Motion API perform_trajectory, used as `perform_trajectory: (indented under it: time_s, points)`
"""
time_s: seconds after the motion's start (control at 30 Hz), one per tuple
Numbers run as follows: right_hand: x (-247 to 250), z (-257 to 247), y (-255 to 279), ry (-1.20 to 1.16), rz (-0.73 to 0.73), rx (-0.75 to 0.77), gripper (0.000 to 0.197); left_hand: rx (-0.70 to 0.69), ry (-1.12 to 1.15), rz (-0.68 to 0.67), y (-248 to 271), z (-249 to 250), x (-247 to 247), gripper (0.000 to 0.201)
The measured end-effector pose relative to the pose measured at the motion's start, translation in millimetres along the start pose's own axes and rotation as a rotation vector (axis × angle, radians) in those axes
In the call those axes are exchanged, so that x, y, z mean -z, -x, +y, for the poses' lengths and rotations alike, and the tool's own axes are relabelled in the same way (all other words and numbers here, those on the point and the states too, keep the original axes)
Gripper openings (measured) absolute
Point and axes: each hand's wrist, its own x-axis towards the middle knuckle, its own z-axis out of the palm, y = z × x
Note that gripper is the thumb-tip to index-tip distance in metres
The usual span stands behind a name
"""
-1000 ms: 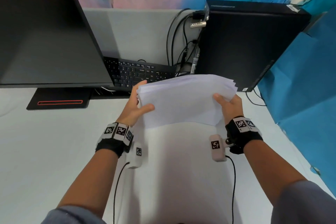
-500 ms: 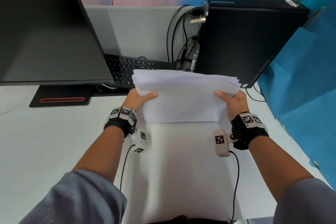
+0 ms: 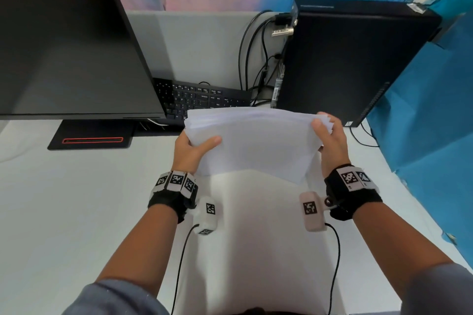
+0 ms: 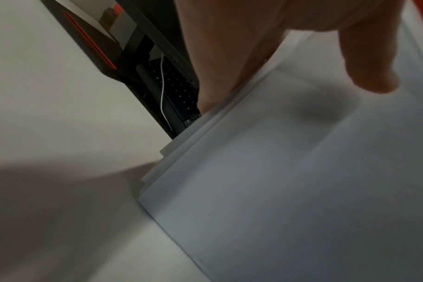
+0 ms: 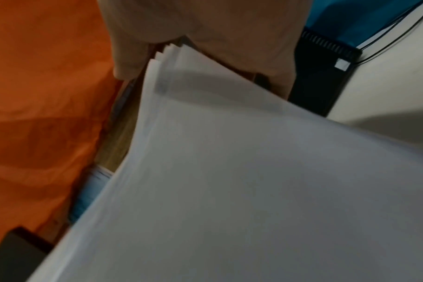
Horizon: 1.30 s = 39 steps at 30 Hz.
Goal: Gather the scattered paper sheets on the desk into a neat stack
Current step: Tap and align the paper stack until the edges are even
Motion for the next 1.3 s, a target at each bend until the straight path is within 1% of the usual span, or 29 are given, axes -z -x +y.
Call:
perform_trajectory:
  time_s: [0.03, 0.07, 0.1, 0.17, 0.2, 0.27, 0.3, 0.33, 0.37, 0.43, 0.47, 0.5, 0.6, 0.63, 0.7, 0.9, 0.93, 1.03, 1.1, 1.17, 1.2, 1.23, 1.3]
  points:
    - [-3, -4, 0, -0.016, 0.030, -0.007, 0.031, -0.005, 0.027, -0.018, 0, 2, 0, 0.056]
    - [-5, -6, -1, -0.030, 0.056, -0.020, 0.031, -0.019, 0.058, -0.036, 1, 3, 0, 0.059]
    - [-8, -10, -2, -0.034, 0.082, -0.042, 0.035, -0.038, 0.089, -0.042, 2, 6, -2, 0.059]
    - [-14, -13, -4, -0.025, 0.123, -0.084, 0.050, -0.077, 0.118, 0.001, 2, 13, -8, 0.047]
    - [-15, -11, -5, -0.015, 0.142, -0.102, 0.052, -0.096, 0.118, 0.031, 2, 18, -11, 0.039]
    - [-15, -9, -7, -0.022, 0.168, -0.114, 0.034, -0.129, 0.120, 0.080, -1, 26, -16, 0.029]
    - [-16, -11, -5, -0.035, 0.176, -0.119, 0.030, -0.135, 0.122, 0.106, -2, 29, -18, 0.027]
    - [-16, -11, -6, -0.041, 0.178, -0.127, 0.034, -0.139, 0.129, 0.133, -4, 32, -20, 0.025]
    - [-18, -11, -6, -0.023, 0.181, -0.132, 0.042, -0.143, 0.134, 0.158, -6, 34, -22, 0.021]
    - [-21, -12, -6, 0.022, 0.189, -0.126, 0.056, -0.172, 0.122, 0.179, -7, 36, -24, 0.010]
    - [-22, -12, -7, 0.028, 0.203, -0.121, 0.055, -0.188, 0.109, 0.174, -8, 35, -23, 0.006]
    - [-23, -13, -6, 0.045, 0.225, -0.105, 0.049, -0.203, 0.101, 0.164, -8, 34, -22, 0.004]
    - [-25, -14, -6, 0.092, 0.256, -0.074, 0.030, -0.233, 0.069, 0.143, -10, 30, -15, 0.016]
    - [-25, -15, -5, 0.093, 0.270, -0.074, 0.025, -0.239, 0.066, 0.135, -10, 29, -13, 0.015]
    - [-24, -14, -5, 0.096, 0.281, -0.072, 0.022, -0.254, 0.083, 0.113, -8, 29, -10, 0.009]
    - [-18, -5, -12, 0.169, 0.298, -0.011, 0.021, -0.254, 0.191, 0.104, -6, 28, -4, 0.003]
    - [-18, -5, -12, 0.166, 0.292, -0.011, 0.021, -0.256, 0.209, 0.093, -6, 29, -6, 0.001]
    - [-20, -5, -12, 0.135, 0.251, 0.001, 0.026, -0.259, 0.153, 0.060, -4, 34, -14, 0.017]
    - [-19, -4, -8, 0.104, 0.168, 0.025, 0.026, -0.257, 0.141, -0.012, -3, 35, -16, 0.032]
    - [-14, -1, -3, 0.050, 0.042, 0.054, 0.029, -0.265, 0.122, -0.084, -2, 32, -14, 0.043]
    - [-10, 1, -2, 0.040, -0.014, 0.071, 0.036, -0.271, 0.095, -0.104, -2, 31, -13, 0.044]
    - [-7, 4, -2, 0.058, -0.054, 0.092, 0.044, -0.278, 0.061, -0.103, -2, 30, -13, 0.042]
    - [-4, 8, -5, 0.153, -0.063, 0.139, 0.055, -0.278, 0.032, -0.043, -3, 30, -16, 0.026]
